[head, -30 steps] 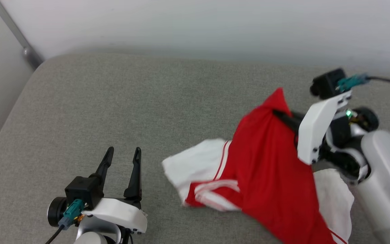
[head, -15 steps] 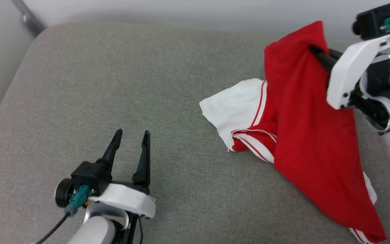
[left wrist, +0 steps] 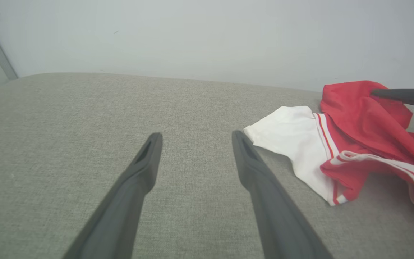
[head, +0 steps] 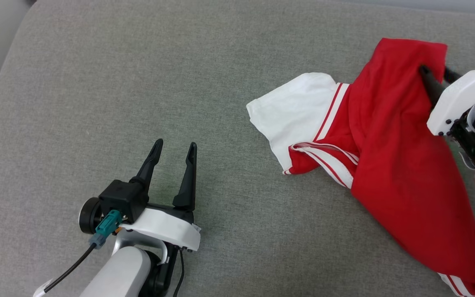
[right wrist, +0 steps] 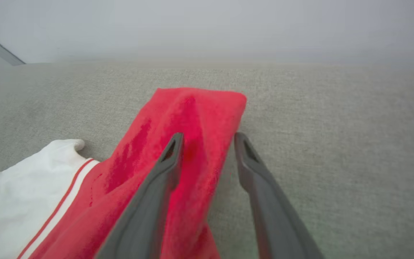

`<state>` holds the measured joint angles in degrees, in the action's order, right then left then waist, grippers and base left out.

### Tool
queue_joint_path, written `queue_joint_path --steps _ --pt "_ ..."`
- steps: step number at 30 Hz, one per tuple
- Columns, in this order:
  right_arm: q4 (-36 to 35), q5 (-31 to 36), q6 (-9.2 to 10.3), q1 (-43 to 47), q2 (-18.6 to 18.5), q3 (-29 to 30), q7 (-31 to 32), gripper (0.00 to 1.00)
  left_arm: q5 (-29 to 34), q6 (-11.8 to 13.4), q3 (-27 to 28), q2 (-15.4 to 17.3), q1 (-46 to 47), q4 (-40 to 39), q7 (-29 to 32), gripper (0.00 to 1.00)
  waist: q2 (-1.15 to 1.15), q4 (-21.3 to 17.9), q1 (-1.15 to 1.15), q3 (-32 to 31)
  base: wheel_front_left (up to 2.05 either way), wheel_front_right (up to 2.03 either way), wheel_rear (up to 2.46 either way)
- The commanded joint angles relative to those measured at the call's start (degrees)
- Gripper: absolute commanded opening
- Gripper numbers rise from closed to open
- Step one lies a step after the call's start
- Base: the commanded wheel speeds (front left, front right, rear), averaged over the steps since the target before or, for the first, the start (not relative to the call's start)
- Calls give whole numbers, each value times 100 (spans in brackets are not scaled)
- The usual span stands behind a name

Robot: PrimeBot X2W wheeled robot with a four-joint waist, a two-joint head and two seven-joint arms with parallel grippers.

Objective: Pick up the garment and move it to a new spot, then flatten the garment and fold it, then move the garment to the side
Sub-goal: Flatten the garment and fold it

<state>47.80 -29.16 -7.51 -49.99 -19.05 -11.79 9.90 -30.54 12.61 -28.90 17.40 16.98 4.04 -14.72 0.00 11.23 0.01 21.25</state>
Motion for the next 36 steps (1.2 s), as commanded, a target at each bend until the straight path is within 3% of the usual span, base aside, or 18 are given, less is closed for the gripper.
queue_joint_path --steps 1,9,15,23,30,31,36 --pt "-19 26 4 -1 -31 -19 -294 100 25 -15 46 -1 83 46 -25 100 0 -58 -1 -76 0 0 0" --pt "-535 178 4 528 -289 -275 -1742 100 18 64 234 166 -277 123 -44 100 0 -456 -1 -773 0 0 0" --pt "-1245 244 4 1462 -466 -193 -1840 100 -36 200 330 345 -650 21 -11 100 0 -781 -1 -1338 0 0 0" --pt "-2777 370 4 3408 -450 370 -564 100 -80 407 432 584 -1126 -291 127 100 0 -1101 -1 -1833 0 0 0" --pt "-4564 502 4 4972 -350 641 1361 100 -45 588 438 686 -1339 -601 263 100 0 -1193 -1 -1968 0 0 0" --pt "-5215 507 4 5364 -413 544 2160 100 -40 616 423 705 -1344 -697 295 100 0 -1188 -1 -1968 0 0 0" --pt "-5789 497 4 5572 -503 371 3052 100 -20 627 376 689 -1302 -776 315 100 0 -1105 -1 -1881 0 0 0"
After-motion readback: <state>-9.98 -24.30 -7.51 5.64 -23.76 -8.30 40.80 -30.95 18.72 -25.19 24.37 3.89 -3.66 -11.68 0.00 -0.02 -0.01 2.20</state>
